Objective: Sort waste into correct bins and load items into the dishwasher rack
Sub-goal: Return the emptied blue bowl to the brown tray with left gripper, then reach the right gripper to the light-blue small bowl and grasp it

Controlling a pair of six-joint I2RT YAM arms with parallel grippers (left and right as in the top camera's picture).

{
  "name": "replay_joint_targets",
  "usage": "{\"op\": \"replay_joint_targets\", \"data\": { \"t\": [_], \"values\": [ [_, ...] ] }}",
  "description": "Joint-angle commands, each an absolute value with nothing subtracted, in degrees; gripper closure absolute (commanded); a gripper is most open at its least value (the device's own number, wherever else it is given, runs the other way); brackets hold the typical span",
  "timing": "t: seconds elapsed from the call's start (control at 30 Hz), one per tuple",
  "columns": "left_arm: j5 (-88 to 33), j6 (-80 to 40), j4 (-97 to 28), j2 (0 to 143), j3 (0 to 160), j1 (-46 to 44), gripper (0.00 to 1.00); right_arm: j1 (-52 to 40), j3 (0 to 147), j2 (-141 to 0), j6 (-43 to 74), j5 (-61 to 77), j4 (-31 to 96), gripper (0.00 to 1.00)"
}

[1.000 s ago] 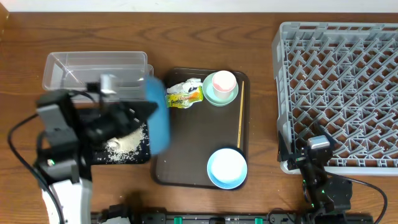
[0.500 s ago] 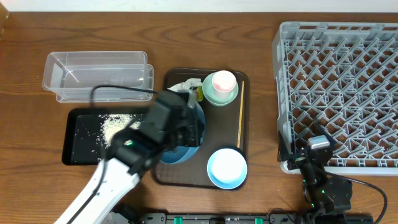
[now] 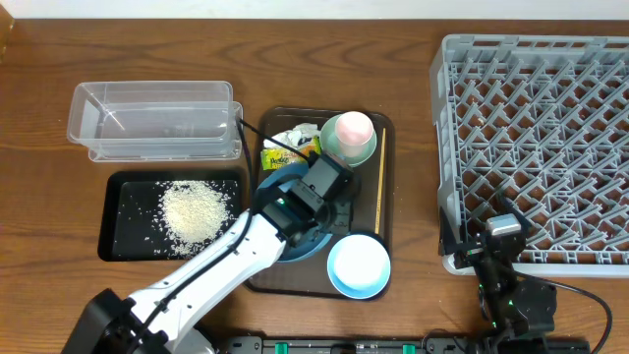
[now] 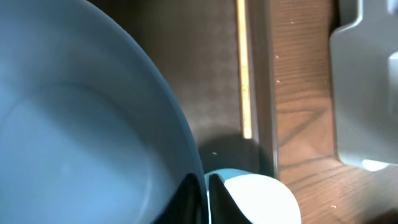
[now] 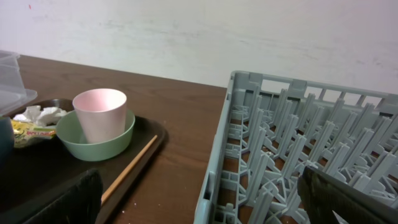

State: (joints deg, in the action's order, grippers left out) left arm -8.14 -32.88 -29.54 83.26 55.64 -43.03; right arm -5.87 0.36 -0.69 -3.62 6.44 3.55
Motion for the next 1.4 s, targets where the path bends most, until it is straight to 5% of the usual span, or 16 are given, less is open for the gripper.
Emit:
{"op": "replay_joint_targets", "data": {
  "t": [0.0, 0.1, 0.5, 0.8, 1.0, 1.2, 1.37],
  "values": [
    [-7.0, -33.3, -29.5, 83.3, 56.4, -43.6, 0.56, -6.3, 0.3, -0.4, -3.9, 6.5, 3.7, 0.01],
    [-7.0, -33.3, -30.1, 83.0, 56.4, -43.6, 0.41, -6.3, 0.3, -0.4, -3.9, 6.5, 3.7, 0.01],
    [1.3, -33.3, -40.8, 67.0, 59.9, -35.0, 0.20, -6.3, 0.3, -0.4, -3.9, 6.5, 3.7, 0.01],
    [9.7, -33.3, -55.4, 47.1, 59.9, -6.6, 0.12, -6.3, 0.3, -0.4, -3.9, 6.5, 3.7, 0.01],
    [2.1, -30.7, -59.5, 44.1, 59.9, 14.0, 0.09, -6.3, 0.3, -0.4, -2.9, 7.8, 3.0, 0.01],
    [-16.4, -24.2, -57.5, 52.9, 59.9, 25.8, 0.07, -6.3, 0.3, -0.4, 26.1, 36.4, -2.2, 0.01],
    [-19.0, -25.8, -57.3, 62.6, 60.0, 31.1, 0.07, -6.3, 0.3, -0.4, 48.8, 36.4, -7.9, 0.01]
  ]
}}
